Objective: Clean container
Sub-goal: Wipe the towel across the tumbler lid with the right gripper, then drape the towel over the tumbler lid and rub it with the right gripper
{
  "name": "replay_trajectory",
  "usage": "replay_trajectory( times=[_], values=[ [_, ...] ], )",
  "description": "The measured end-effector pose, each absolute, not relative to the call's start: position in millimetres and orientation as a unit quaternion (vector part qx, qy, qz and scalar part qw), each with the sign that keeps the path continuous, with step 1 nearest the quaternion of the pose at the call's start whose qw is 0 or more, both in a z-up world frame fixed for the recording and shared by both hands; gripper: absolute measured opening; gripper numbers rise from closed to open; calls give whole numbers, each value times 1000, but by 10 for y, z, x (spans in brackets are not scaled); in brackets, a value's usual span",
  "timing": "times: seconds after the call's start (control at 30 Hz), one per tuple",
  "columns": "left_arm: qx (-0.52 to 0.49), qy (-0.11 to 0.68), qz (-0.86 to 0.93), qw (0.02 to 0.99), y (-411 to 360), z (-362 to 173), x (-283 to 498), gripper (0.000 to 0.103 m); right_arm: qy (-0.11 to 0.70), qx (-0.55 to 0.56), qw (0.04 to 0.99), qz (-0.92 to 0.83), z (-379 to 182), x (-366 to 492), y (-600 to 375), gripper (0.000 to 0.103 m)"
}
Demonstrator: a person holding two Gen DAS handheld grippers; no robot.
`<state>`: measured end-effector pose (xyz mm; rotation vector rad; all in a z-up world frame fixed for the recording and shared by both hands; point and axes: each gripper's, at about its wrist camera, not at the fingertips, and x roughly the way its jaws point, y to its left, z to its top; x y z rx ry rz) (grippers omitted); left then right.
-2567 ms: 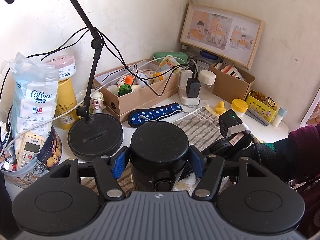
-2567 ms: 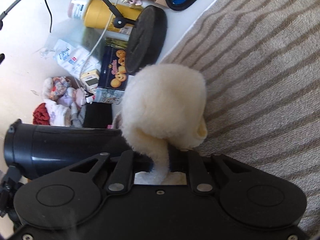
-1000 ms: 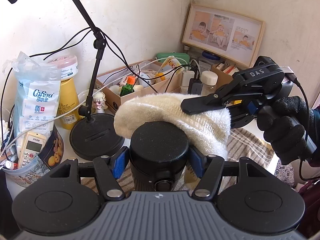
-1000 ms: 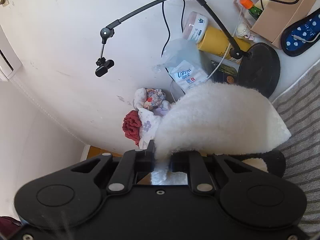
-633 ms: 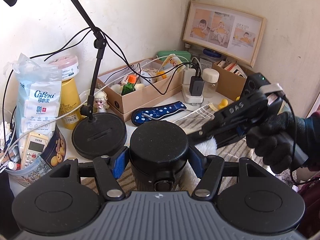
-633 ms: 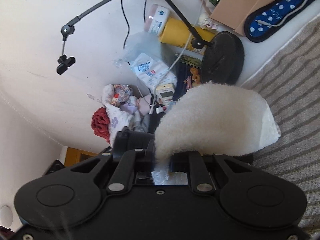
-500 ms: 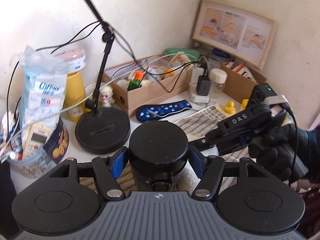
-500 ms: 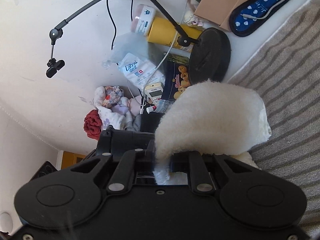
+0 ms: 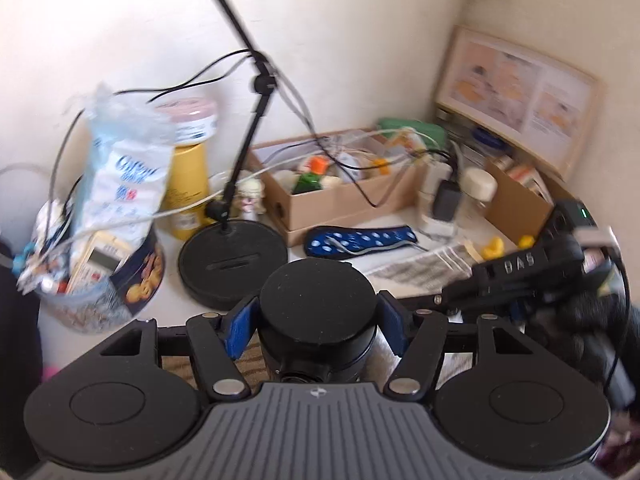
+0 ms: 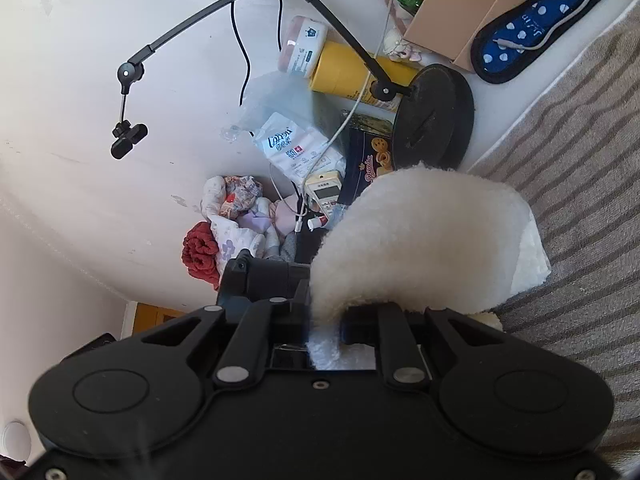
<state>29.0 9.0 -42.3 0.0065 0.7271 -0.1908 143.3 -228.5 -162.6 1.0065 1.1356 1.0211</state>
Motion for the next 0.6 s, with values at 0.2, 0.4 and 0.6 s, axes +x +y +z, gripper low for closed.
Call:
replay_trajectory(
  times=[0.2,0.4,0.6],
  values=[
    [105,346,-304,881,361,-411,460,63,480,442,612,446,-1576,1443,-2374,12],
    [80,361,-279,886,357,-340,533,64,473,444,616,447,-1549,1439,-2417,12],
    [26,369,-154,916,159,-353,383,68,467,437,616,461,-1477,1451,-2421,12]
  ],
)
